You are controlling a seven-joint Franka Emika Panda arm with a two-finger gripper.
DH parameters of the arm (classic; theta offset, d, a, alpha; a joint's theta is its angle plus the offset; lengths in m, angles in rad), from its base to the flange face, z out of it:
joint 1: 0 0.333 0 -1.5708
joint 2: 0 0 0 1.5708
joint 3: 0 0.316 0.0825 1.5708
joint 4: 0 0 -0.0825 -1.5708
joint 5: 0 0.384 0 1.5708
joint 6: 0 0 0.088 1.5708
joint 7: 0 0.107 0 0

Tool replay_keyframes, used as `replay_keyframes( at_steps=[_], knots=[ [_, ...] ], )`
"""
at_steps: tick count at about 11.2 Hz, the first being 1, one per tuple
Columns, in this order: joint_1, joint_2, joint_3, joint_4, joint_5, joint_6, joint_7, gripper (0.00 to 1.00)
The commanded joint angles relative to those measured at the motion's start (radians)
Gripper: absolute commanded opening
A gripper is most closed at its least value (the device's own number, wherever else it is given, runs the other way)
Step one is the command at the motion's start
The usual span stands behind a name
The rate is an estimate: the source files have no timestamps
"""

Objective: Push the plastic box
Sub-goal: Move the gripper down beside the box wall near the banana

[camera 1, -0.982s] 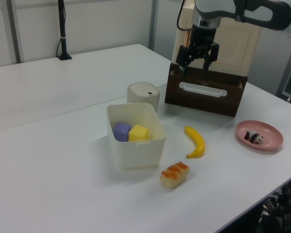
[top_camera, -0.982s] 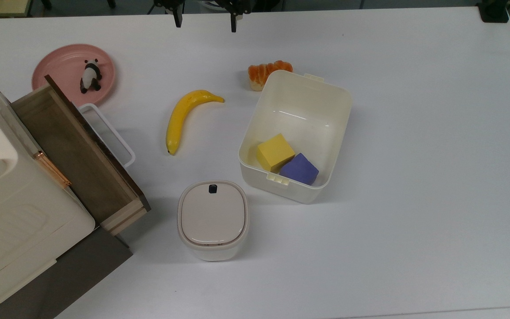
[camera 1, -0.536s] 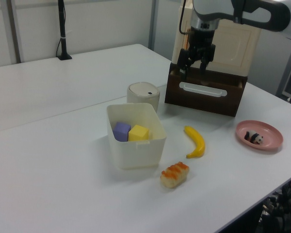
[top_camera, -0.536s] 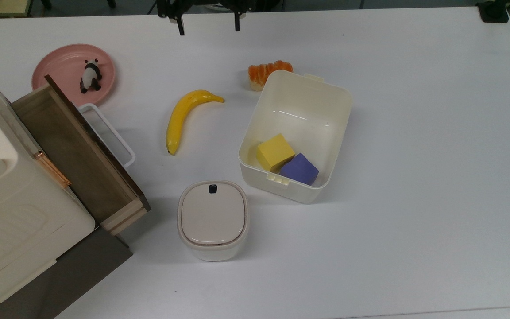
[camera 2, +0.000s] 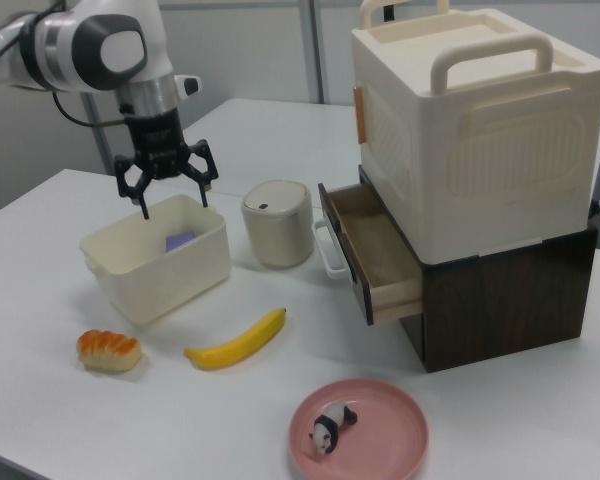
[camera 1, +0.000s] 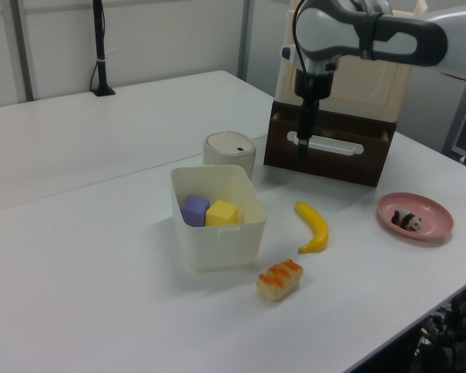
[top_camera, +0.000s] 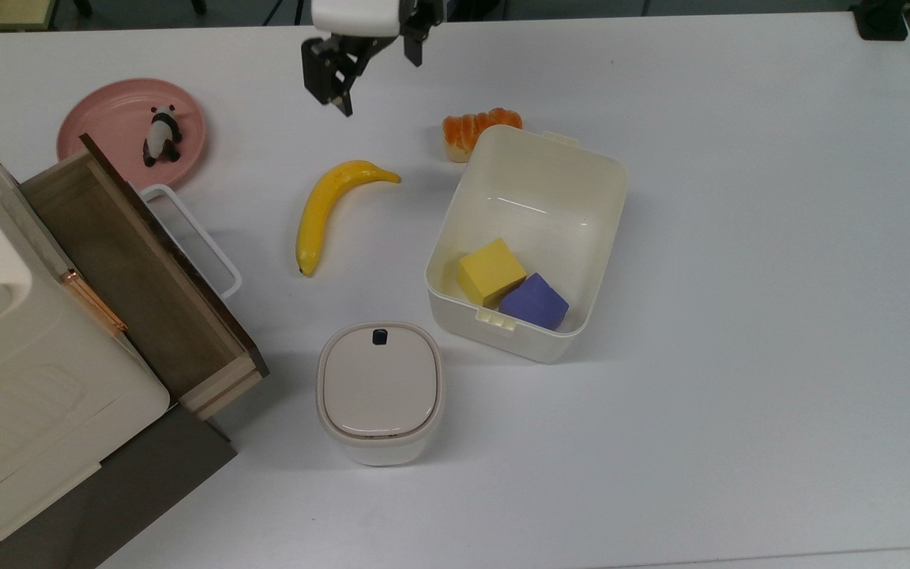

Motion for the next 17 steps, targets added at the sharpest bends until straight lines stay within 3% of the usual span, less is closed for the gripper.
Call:
replay_keyframes(
  at_steps=[1,9,17],
  knots=[
    [-0.004,0.03,0.002,-0.028,-0.063,0.084,-0.202,1.0],
    [0.009,0.116,0.002,-0.031,-0.074,0.155,-0.215,1.0],
    [0.107,0.223,0.002,-0.031,-0.064,0.211,-0.204,1.0]
  ],
)
